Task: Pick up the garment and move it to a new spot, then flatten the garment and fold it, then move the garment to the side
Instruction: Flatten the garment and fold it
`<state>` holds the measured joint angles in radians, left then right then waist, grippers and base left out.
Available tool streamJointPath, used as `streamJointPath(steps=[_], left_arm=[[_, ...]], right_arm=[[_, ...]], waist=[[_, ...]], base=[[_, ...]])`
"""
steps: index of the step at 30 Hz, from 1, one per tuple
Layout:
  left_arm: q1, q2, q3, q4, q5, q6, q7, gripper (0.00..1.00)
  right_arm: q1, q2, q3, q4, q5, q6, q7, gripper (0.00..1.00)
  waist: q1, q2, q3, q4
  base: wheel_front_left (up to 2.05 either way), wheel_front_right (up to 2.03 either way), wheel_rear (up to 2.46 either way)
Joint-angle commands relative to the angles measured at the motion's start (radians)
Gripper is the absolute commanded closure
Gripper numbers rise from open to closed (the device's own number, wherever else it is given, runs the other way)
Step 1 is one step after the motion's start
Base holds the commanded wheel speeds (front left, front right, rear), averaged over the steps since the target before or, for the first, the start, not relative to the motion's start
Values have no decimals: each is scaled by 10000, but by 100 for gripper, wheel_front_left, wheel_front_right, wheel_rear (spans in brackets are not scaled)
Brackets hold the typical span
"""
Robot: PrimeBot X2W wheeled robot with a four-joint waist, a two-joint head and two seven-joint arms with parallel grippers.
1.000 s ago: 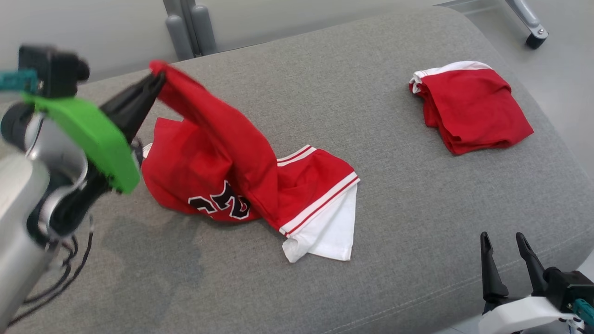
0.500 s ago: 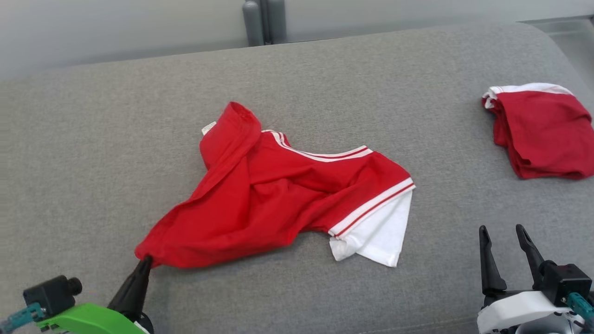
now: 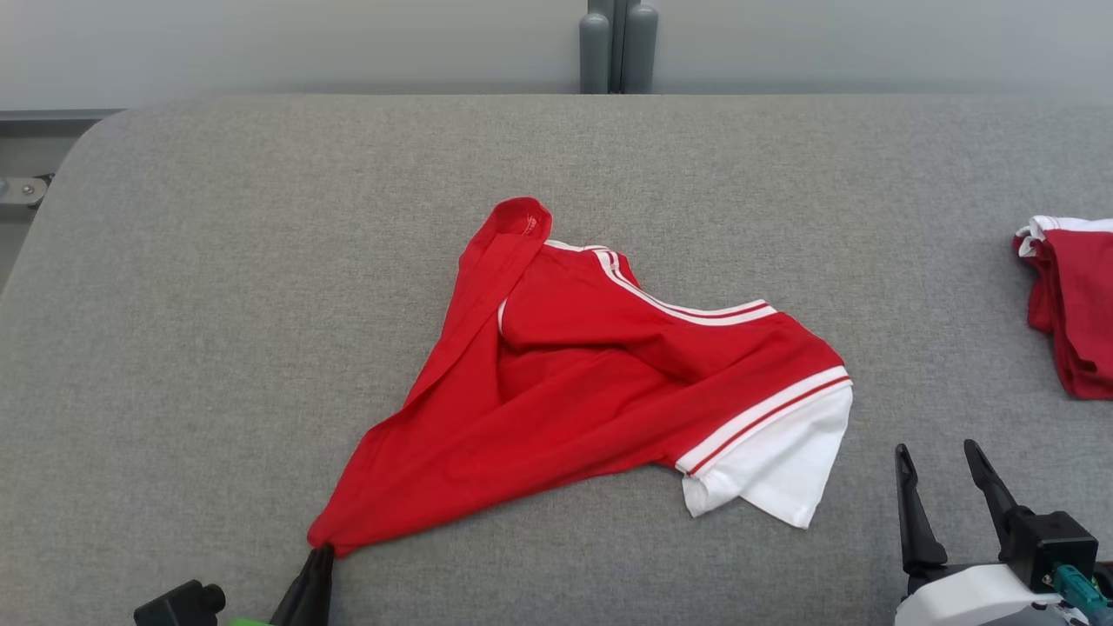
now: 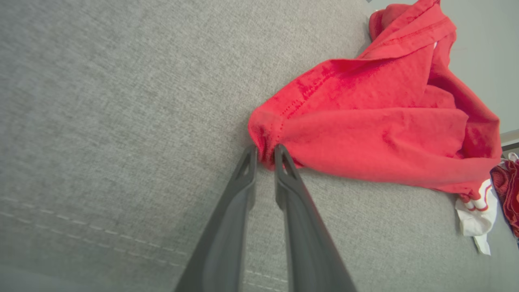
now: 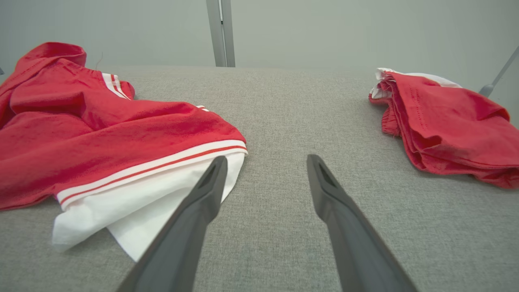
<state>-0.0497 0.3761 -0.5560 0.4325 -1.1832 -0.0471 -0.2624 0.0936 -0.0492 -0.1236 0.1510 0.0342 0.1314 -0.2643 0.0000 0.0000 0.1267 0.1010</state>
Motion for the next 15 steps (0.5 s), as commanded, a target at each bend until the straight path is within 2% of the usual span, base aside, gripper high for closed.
streamJointPath(steps=[1, 2, 3, 4, 9, 15], left_arm=[[164, -172, 229, 239, 146, -190, -25, 67], [189, -263, 307, 418, 315, -273, -25, 51], [214, -352, 389, 545, 446, -343, -25, 14], [223, -455, 511, 645, 475, -418, -25, 0], [430, -556, 1027, 596, 925, -586, -26, 0], [1291, -775, 2613, -1050, 2482, 6, -25, 0]], right_arm=[[147, -32, -11, -29, -64, -16, 5, 0], [176, -30, 2, -28, -68, -16, 5, 0], [205, -30, 1, -27, -73, -16, 5, 0], [239, -30, -5, -31, -78, -16, 5, 0], [375, -30, -13, -67, -42, -16, 5, 0], [603, -29, -108, -305, 184, -16, 5, 0]], waist=[[0, 0, -158, 86], [0, 0, -192, 81], [0, 0, -227, 74], [0, 0, -258, 68], [0, 0, -485, -41], [0, 0, -885, -247]], base=[[0, 0, 0], [0, 0, 0], [0, 0, 0], [0, 0, 0], [0, 0, 0], [0, 0, 0]])
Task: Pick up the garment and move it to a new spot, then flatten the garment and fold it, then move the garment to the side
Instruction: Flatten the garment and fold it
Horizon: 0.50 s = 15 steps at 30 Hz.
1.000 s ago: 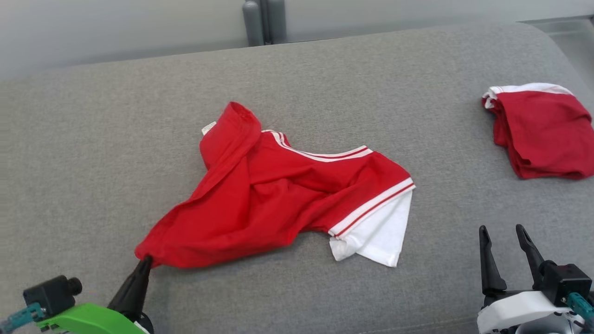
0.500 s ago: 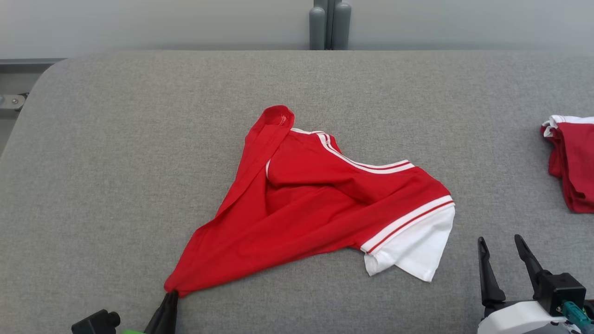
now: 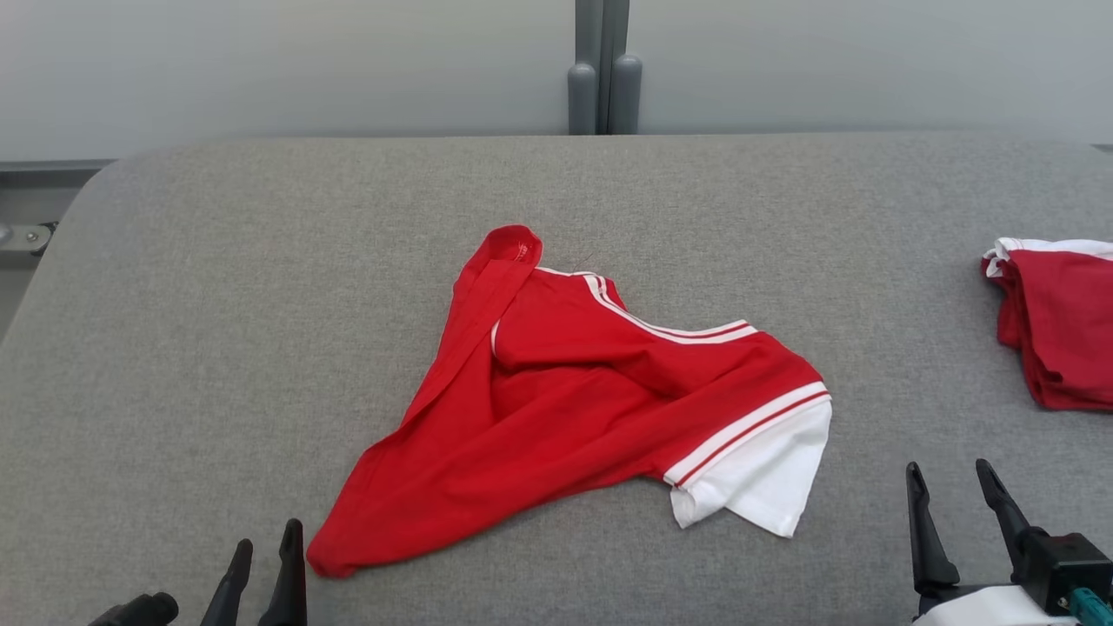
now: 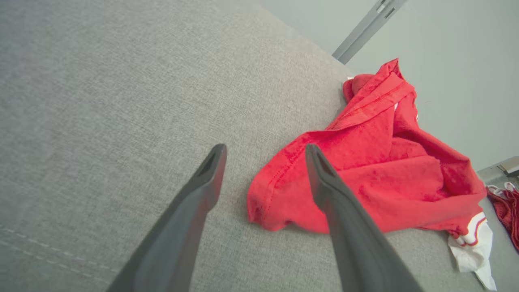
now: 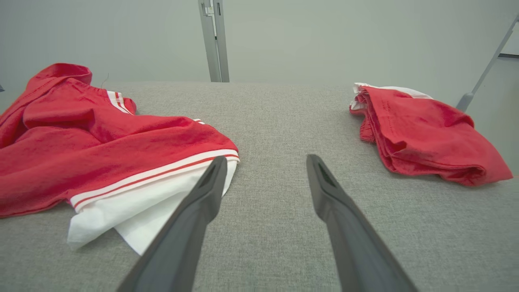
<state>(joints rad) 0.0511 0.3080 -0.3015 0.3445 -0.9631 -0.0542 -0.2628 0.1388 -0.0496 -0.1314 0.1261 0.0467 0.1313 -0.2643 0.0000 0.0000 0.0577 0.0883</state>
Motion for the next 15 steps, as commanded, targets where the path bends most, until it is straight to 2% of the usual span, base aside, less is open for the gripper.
streamJointPath(steps=[1, 7, 11, 15], left_arm=[[476, -130, 293, -515, 655, 174, -21, 0], [1610, -421, 1061, -2114, 2847, 541, -23, 0], [1963, -499, 1126, -2309, 3711, 502, -23, 0], [1852, -655, 1282, -2265, 4484, 231, -23, 0]], right_arm=[[226, -27, -46, -114, 75, -12, 5, 0], [752, -24, -93, -533, 64, -14, 5, 0], [988, -24, -194, -703, 3, -12, 5, 0], [1205, -24, -298, -816, -201, -14, 5, 0]], waist=[[0, 0, -302, -159], [0, 0, -948, -369], [0, 0, -1172, -395], [0, 0, -1345, -284]], base=[[0, 0, 0], [0, 0, 0], [0, 0, 0], [0, 0, 0]])
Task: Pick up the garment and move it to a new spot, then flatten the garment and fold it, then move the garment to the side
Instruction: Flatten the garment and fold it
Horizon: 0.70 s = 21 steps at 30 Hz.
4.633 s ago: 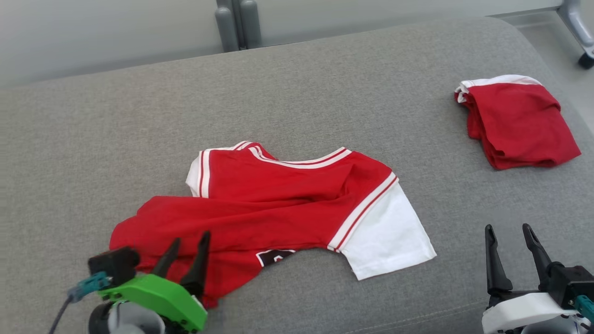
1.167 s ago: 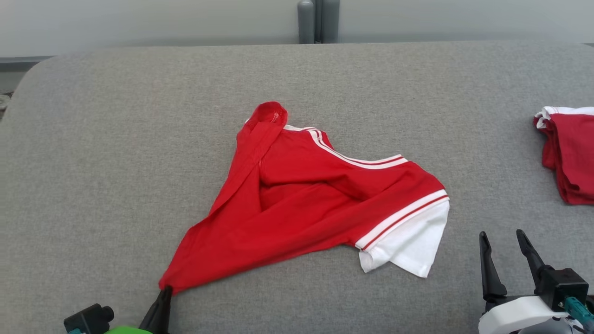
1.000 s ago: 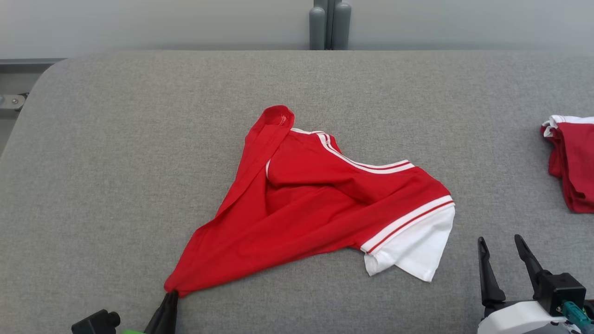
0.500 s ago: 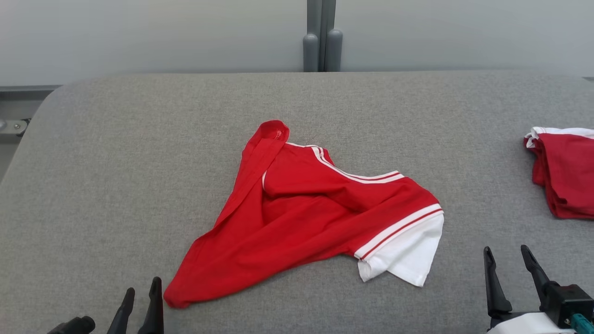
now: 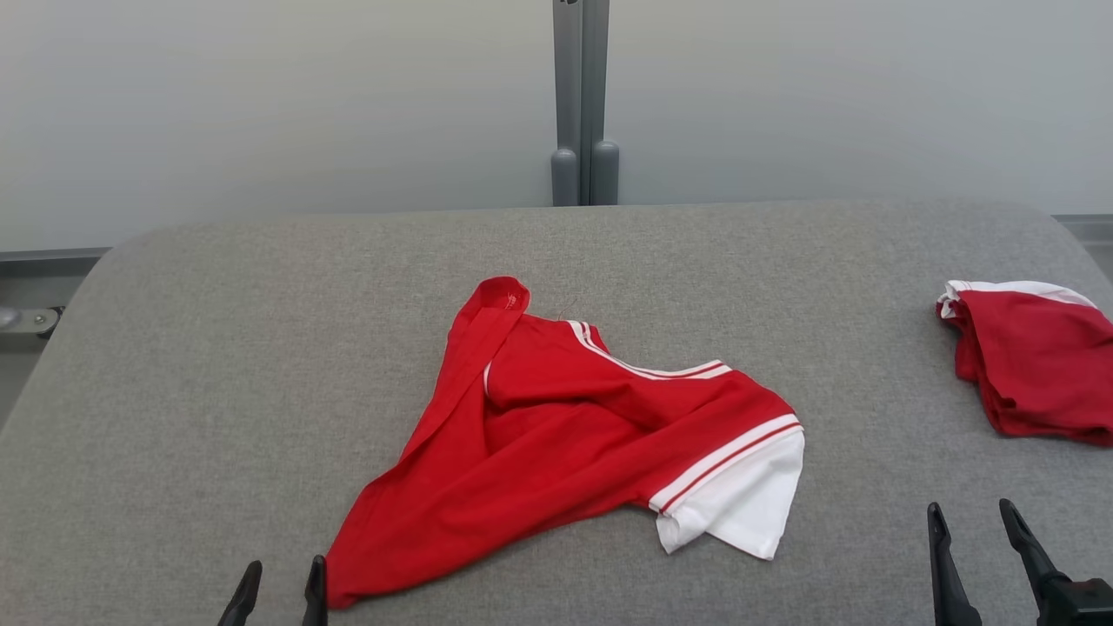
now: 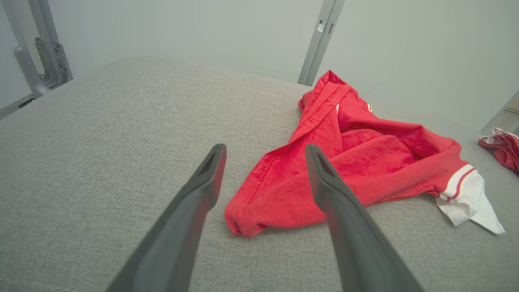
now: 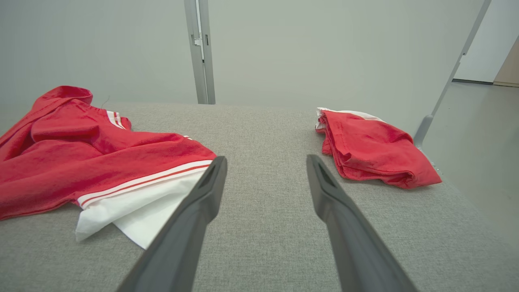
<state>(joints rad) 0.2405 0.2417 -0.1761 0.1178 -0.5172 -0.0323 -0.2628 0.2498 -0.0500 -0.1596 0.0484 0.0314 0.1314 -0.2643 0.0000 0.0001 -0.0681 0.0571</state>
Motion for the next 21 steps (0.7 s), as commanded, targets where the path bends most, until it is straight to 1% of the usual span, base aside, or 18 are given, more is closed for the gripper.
streamJointPath(steps=[1, 5, 9, 16, 21], left_arm=[[-116, 12, 17, 61, 239, -155, -23, 0], [-341, -179, -135, 322, 847, -685, -23, 0], [-423, -437, -82, 672, 1195, -909, -23, 0], [-613, -657, 131, 930, 1349, -988, -23, 0], [-774, -602, -6, 954, 1256, -989, -23, 0]], right_arm=[[125, -18, 6, -15, -128, -16, 5, 0], [38, -20, -8, 169, -267, -16, 5, 0], [-93, -20, 76, 448, -469, -16, 5, 0], [-169, -20, 191, 549, -559, -16, 5, 0], [-321, -18, 396, 671, -364, -16, 5, 0]], waist=[[0, -1, -118, 37], [0, -1, -219, -5], [0, -1, -303, -150], [0, -1, -266, -222], [0, -1, -187, -284]], base=[[0, 0, 0], [0, 0, 0], [0, 0, 0], [0, 0, 0], [0, 0, 0]])
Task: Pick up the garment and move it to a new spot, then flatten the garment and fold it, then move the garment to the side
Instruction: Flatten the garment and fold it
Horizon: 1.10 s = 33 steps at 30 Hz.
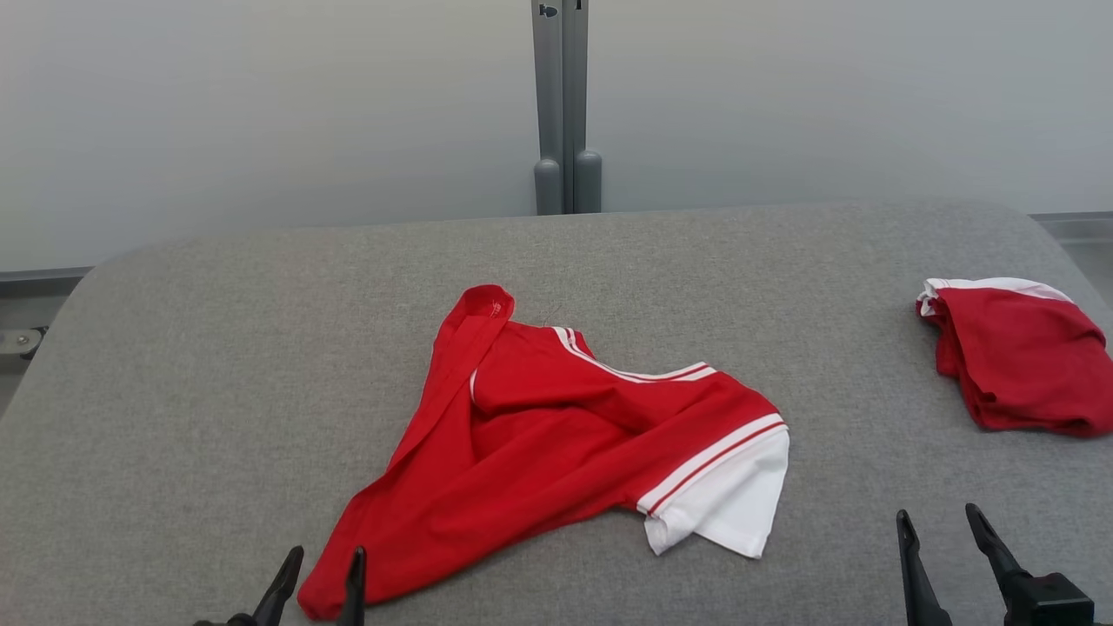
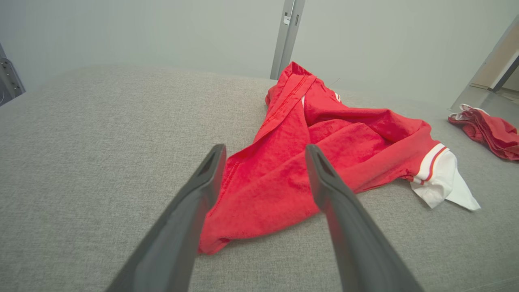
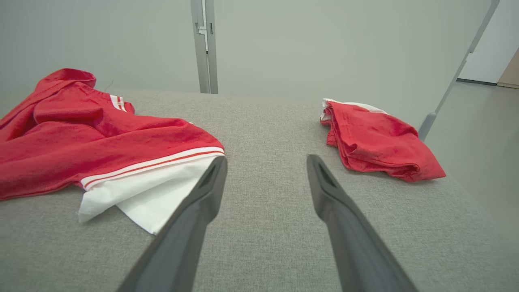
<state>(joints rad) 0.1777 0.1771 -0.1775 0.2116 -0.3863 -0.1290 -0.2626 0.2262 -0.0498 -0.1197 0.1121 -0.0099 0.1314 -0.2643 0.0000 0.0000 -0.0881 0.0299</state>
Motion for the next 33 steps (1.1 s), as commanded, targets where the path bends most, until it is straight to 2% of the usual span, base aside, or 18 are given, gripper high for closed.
streamJointPath(steps=[1, 6, 10, 17, 21, 33], left_arm=[[-147, 69, 23, 30, -62, -23, -25, 0], [-121, 188, 157, 395, -103, -22, 63, 0], [-345, 315, 207, 589, -207, 268, 1021, 0], [-703, 489, 247, 781, -370, 669, 2440, 0], [-864, 487, 160, 923, -408, 733, 2811, 0], [-1463, 574, 16, 1533, -575, 647, 3253, 0]], right_arm=[[-128, -25, 41, 56, 193, -16, 5, 0], [-538, -14, 584, 922, 945, -14, 333, 0], [-1488, -346, 1417, 1297, 1160, -14, 1889, 0], [-2592, -494, 2262, 1950, 1701, -14, 4378, 0], [-2904, -464, 2379, 2314, 1553, -16, 4602, 0], [-4114, -106, 2729, 4284, 1611, -14, 4251, 0]], waist=[[0, 0, 23, -21], [0, 0, 129, -100], [0, 0, 347, -185], [0, 0, 780, -113], [0, 0, 933, -41], [0, 0, 1582, 100]], base=[[0, 0, 0], [0, 0, 0], [0, 0, 0], [0, 0, 0], [0, 0, 0], [0, 0, 0]])
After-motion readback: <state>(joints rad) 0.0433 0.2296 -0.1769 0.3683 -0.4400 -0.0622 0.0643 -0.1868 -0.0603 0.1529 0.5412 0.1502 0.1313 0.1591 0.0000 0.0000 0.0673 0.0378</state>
